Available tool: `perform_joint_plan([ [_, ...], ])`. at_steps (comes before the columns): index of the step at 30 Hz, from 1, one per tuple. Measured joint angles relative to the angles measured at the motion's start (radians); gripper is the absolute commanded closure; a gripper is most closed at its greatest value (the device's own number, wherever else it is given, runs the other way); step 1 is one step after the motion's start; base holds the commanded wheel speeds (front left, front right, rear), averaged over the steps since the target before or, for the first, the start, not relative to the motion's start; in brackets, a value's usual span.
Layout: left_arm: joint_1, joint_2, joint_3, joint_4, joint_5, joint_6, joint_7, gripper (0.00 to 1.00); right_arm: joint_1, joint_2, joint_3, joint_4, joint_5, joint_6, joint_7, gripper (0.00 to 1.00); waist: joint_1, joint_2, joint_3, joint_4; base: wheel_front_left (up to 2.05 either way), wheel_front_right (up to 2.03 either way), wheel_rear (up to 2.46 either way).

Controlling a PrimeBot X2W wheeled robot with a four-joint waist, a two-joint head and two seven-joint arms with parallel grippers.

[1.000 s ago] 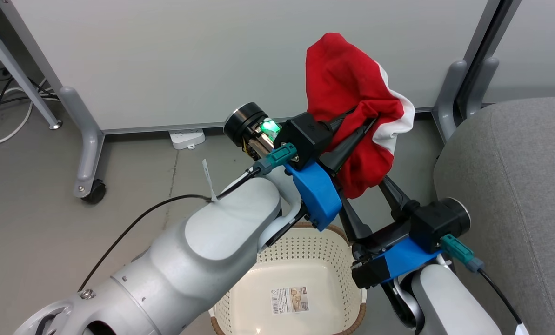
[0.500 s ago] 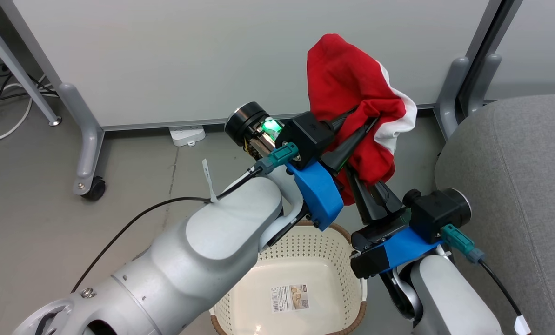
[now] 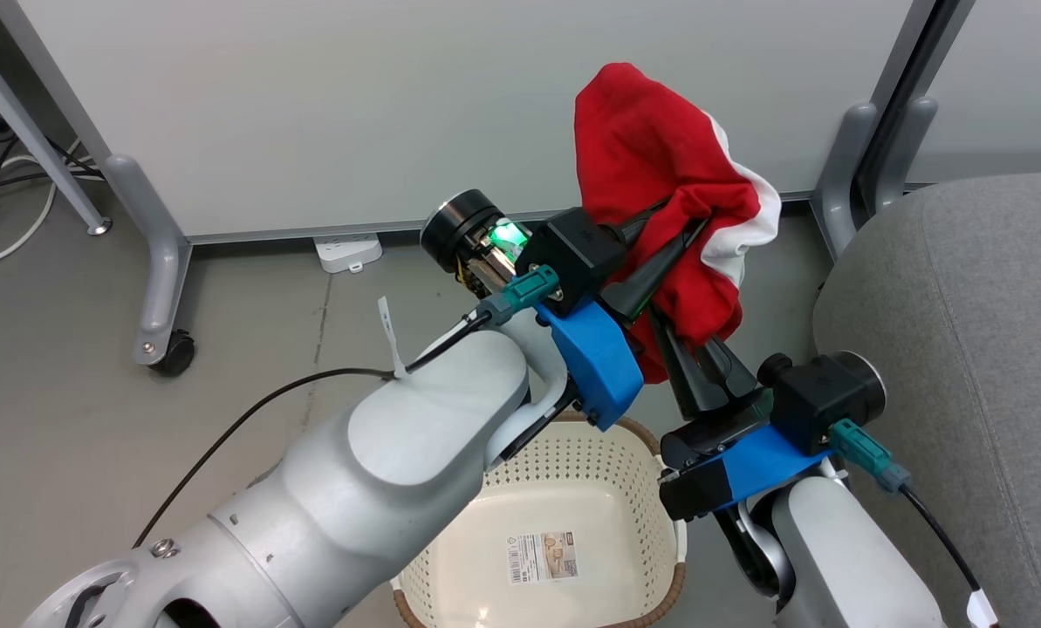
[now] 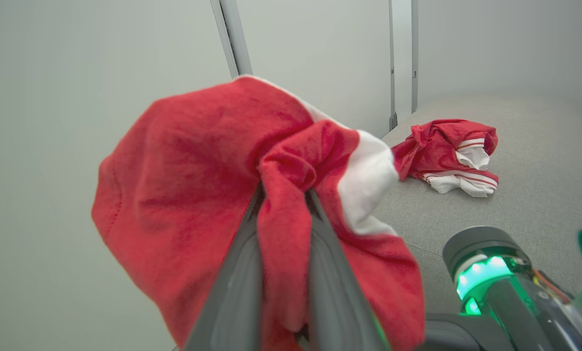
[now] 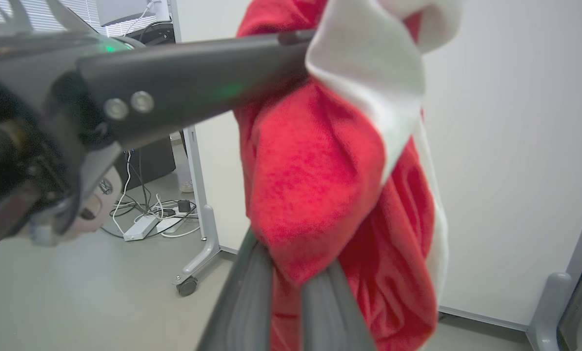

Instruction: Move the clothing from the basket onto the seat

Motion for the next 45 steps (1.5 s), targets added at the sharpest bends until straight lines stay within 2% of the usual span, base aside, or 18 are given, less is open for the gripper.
perform_joint_plan([
  [9, 0.000, 0.000, 0.004, 0.002, 0.007, -0.001, 0.000, 1.00, 0.000, 0.000, -0.001, 0.002, 0.000, 0.000, 0.000, 1.00, 0.0000, 0.0000, -0.004, -0.002, 0.00, 0.00, 0.00],
  [10, 0.000, 0.000, 0.004, 0.002, 0.007, -0.001, 0.000, 0.84, 0.000, 0.000, -0.002, 0.003, 0.000, 0.000, 0.000, 1.00, 0.0000, 0.0000, -0.005, -0.002, 0.00, 0.00, 0.00],
  [11, 0.000, 0.000, 0.006, 0.002, 0.007, -0.001, 0.000, 0.04, 0.000, 0.000, -0.001, 0.003, -0.001, 0.000, 0.000, 1.00, 0.0000, 0.0000, -0.005, -0.002, 0.00, 0.00, 0.00],
  [12, 0.000, 0.000, 0.006, 0.002, 0.007, 0.000, 0.000, 0.00, 0.000, -0.001, -0.001, 0.003, -0.001, 0.000, 0.000, 1.00, 0.0000, 0.0000, -0.006, -0.003, 0.00, 0.00, 0.00],
  [35, 0.004, 0.000, 0.014, 0.005, 0.026, 0.002, 0.000, 0.00, 0.002, -0.015, -0.008, 0.004, 0.000, 0.000, 0.000, 1.00, -0.0001, 0.0000, 0.005, -0.020, 0.00, 0.00, 0.00],
  [45, -0.006, 0.000, 0.012, 0.008, 0.042, 0.007, 0.000, 0.00, -0.044, -0.049, -0.093, -0.024, -0.003, 0.000, 0.000, 1.00, -0.0001, 0.0000, 0.062, -0.065, 0.00, 0.00, 0.00],
])
